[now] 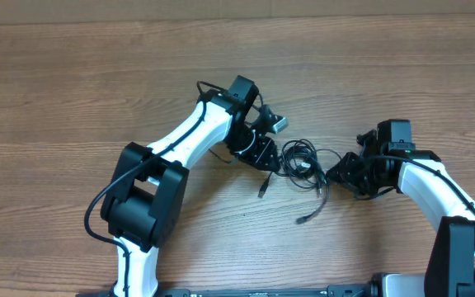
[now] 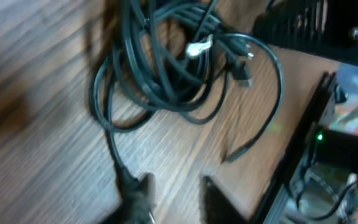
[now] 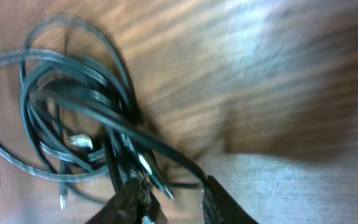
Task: Untangle cables
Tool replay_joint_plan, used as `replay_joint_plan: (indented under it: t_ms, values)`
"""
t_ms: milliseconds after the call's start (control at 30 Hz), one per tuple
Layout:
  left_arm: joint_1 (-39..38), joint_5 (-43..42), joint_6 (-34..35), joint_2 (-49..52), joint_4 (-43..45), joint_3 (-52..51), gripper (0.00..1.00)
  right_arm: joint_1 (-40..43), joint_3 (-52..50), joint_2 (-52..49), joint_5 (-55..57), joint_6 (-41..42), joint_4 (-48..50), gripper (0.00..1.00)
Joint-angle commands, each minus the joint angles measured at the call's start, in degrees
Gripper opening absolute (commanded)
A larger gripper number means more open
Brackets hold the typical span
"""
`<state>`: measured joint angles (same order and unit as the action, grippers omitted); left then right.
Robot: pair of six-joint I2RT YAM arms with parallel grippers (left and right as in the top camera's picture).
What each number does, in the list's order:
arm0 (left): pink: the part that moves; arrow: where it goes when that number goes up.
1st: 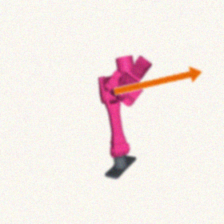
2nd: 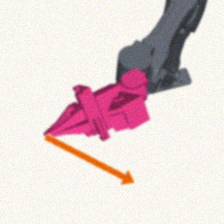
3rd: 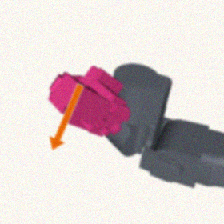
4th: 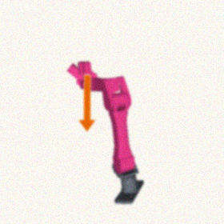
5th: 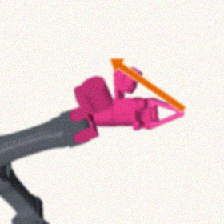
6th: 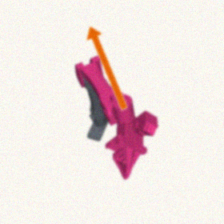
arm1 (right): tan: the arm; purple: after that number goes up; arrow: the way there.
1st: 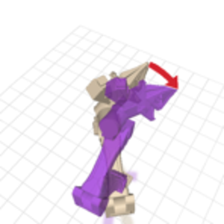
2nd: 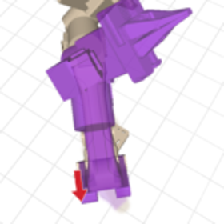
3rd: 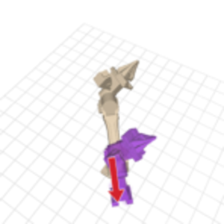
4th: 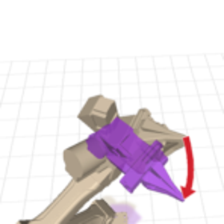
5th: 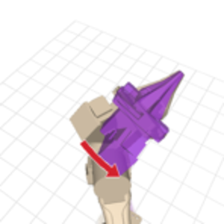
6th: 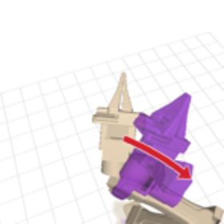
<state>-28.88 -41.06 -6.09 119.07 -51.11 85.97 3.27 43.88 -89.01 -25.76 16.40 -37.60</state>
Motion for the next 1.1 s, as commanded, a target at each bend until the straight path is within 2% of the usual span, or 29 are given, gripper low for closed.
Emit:
replay_joint_plan:
  t_ms: [0, 67, 167, 233, 300, 400, 533, 700, 867, 1067]
  values:
    - [-0.2, -0.7, 4.2, 0.6, 2.3, 0.8, 0.49, -0.2, 1.2, -0.3, -2.1, -1.7, -1.4, 0.27]
    - [-0.3, -0.4, 6.8, 0.6, 4.3, 0.8, 0.61, -0.2, 1.2, -0.3, 0.1, -1.6, -2.2, 0.37]
    - [-0.4, 2.2, 11.3, 0.7, 7.0, 0.8, 0.71, -0.2, 1.2, -0.3, 3.3, -1.5, -2.8, 0.47]
    - [-0.5, 2.7, 13.0, 0.7, 8.1, 0.8, 0.75, -0.2, 1.2, -0.3, 3.2, -1.5, -2.6, 0.58]
    - [-0.6, 2.5, 13.0, 0.7, 9.1, 0.8, 0.76, -0.2, 1.2, -0.3, 3.1, -1.5, -2.6, 0.82]
    - [-0.9, 2.5, 13.0, 0.7, 10.4, 0.8, 0.76, -0.2, 1.2, -0.3, 3.0, -1.5, -2.6, 0.96]
    - [-2.0, 5.0, 12.9, 0.7, 13.1, 0.8, 0.79, -0.2, 1.2, -0.3, 3.0, -1.5, -2.1, 0.99]
    - [-4.4, 16.2, 12.9, 0.8, 15.4, 0.8, 0.83, -0.2, 1.2, -0.3, 3.9, -1.5, -1.7, 0.99]
    - [-6.3, 20.5, 13.0, 1.9, 16.7, 0.8, 0.78, -0.2, 1.2, -0.3, 4.5, -1.5, -1.8, 0.99]
    - [-7.2, 20.7, 14.1, 4.2, 17.7, 0.8, 0.69, -0.2, 1.2, -0.3, 4.5, -1.5, -1.8, 1.00]
